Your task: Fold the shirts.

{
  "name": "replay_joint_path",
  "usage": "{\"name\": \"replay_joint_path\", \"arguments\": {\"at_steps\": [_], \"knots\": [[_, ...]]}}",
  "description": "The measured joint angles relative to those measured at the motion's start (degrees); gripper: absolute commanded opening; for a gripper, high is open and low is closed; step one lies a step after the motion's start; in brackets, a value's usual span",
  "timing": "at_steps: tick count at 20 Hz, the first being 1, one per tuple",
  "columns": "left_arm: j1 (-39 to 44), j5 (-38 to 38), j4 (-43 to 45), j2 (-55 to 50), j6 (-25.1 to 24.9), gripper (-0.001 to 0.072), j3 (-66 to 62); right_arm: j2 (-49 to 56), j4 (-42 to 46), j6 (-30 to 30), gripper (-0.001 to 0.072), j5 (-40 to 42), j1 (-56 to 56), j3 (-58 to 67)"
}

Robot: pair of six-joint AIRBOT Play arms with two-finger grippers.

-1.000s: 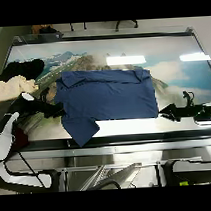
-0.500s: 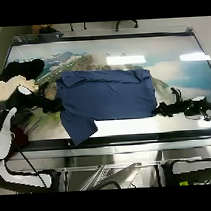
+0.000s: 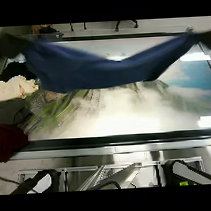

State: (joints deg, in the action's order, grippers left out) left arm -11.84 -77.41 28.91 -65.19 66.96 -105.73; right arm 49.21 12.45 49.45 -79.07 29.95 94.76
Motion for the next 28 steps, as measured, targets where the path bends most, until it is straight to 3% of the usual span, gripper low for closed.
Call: {"name": "replay_joint_path", "arguments": {"at_steps": [5,9,13,16,21,28], "knots": [[-9.29,3.69,-4.63,12.33,-1.18,0.0013,-10.4,-8.59,4.09,-0.72,0.0019,6.05,2.34,11.69],[-19.58,5.4,-6.08,18.73,-2.21,0.0013,-1.01,-8.11,7.48,-1.05,0.0019,6.03,2.73,13.55],[-19.98,5.29,-9.14,17.22,-4.85,0.0014,11.72,0.13,5.03,-1.03,0.0019,1.01,2.14,10.19],[-13.16,5.07,-6.97,9.9,-6.36,0.0014,19.43,8.2,5.79,-1.05,0.0019,-0.94,-0.15,4.79],[-1.14,11.1,1.73,-10.6,-7.5,0.0013,25.22,24.79,10.08,-2.43,0.0018,1.38,-4.28,-2.12],[5.88,13.86,6.73,-40.98,-5.51,0.0013,5.35,45.03,11.8,-4.52,0.0018,14.25,-8.31,-1.66]]}}
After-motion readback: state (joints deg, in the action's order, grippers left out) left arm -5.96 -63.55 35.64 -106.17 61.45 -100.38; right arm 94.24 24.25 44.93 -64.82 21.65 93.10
